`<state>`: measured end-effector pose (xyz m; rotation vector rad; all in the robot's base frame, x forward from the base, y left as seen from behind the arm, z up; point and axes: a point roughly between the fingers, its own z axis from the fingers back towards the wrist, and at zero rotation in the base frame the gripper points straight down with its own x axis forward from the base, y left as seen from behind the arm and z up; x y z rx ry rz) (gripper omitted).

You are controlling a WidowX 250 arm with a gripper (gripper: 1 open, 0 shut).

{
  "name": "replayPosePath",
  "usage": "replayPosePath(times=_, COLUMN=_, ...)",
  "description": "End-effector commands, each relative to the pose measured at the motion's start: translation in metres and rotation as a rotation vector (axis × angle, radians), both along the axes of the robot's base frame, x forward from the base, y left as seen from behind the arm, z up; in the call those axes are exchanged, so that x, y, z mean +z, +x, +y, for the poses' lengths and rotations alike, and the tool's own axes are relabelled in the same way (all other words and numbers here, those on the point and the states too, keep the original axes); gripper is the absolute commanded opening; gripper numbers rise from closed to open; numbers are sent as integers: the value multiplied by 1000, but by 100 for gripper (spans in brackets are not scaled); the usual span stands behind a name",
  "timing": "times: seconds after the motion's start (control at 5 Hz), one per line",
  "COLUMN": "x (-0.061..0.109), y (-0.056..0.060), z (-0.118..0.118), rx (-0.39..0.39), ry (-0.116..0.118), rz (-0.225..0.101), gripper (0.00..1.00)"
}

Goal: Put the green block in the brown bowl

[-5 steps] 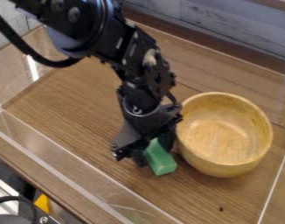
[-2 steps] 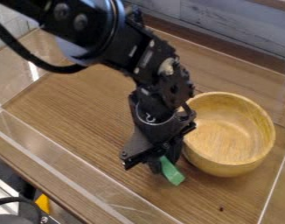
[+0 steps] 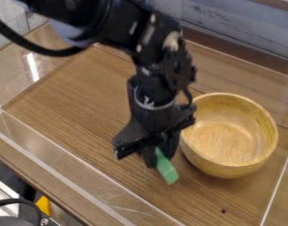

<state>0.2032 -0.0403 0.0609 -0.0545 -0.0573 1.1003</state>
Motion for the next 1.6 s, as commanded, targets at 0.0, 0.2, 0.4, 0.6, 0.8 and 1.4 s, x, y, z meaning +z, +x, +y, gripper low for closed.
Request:
replayPosePath(times=0.0, x=28, y=14, z=-2, rx=-49, ry=-8, rz=-45, gripper=0)
replayPosePath(times=0.2, x=33, y=24, z=-9, rx=-122, ry=-15, rz=-51, gripper=0)
replayPosePath(times=0.4, x=31, y=34, z=-12, rx=-175, ry=-10, rz=-64, gripper=0)
replayPosePath(times=0.6, x=37, y=34, z=-14, rx=-169, ry=-6, rz=-73, gripper=0)
replayPosePath(times=0.8, x=43, y=32, z=-15, rx=-155, ry=-4, rz=-81, gripper=0)
replayPosePath(times=1.4, x=35, y=42, z=-26, rx=-364, ry=-21, rz=-97, gripper=0)
